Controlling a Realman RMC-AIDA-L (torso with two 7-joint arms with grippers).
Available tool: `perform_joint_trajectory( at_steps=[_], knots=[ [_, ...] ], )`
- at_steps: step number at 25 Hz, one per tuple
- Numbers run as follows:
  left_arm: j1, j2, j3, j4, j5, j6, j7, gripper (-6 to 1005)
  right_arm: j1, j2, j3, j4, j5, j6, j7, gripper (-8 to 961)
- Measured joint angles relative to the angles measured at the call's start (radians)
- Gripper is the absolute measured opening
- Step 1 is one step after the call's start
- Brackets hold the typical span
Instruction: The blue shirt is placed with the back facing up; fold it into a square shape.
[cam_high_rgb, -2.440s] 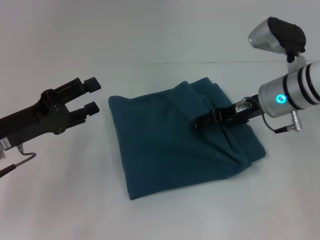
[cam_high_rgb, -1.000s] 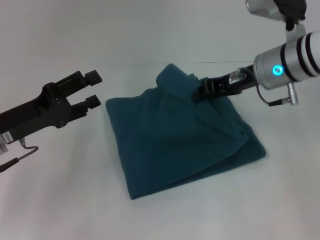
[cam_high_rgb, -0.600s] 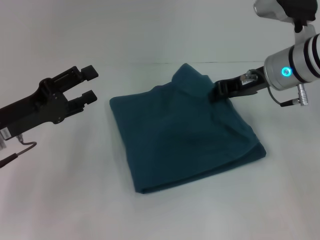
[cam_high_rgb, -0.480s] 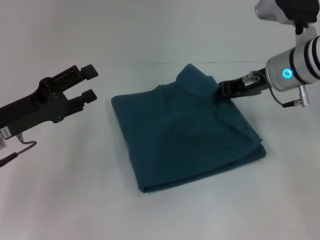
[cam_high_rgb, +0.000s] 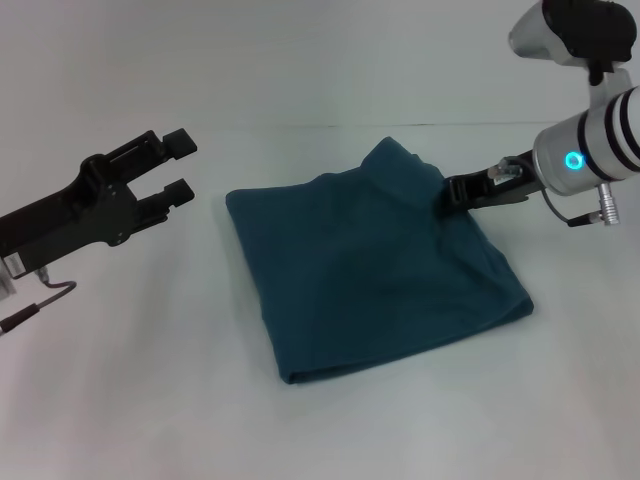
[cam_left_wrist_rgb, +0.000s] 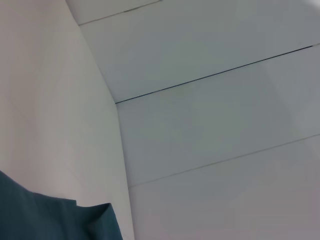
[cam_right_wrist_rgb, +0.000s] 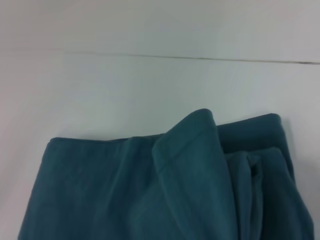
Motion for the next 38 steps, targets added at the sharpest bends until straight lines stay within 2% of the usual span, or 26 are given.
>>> perform_joint_trajectory(
  at_steps=[11, 25, 30, 35, 38],
  knots=[
    [0.0, -0.001, 0.0, -0.011, 0.0, -0.004, 0.005, 846, -0.007, -0.007, -0.005, 0.015, -0.004, 0.015, 0.001, 83],
    [0.0, -0.002, 0.0, -0.012, -0.012, -0.005, 0.013, 844, -0.012, -0.007, -0.004, -0.028, -0.183, 0.015, 0.13, 294],
    [0.002, -0.003, 0.0, -0.013, -0.014, -0.006, 0.017, 847, -0.025, -0.009, -0.003, -0.072, -0.187, 0.005, 0.142, 286],
    [0.006, -0.003, 0.0, -0.014, -0.016, -0.002, 0.017, 846, -0.039, -0.026, 0.015, -0.078, -0.214, 0.036, 0.18, 286],
    [0.008, -0.002, 0.0, -0.014, -0.022, -0.003, 0.017, 846, -0.057, -0.033, 0.046, -0.1, -0.114, -0.015, 0.125, 285]
  ],
)
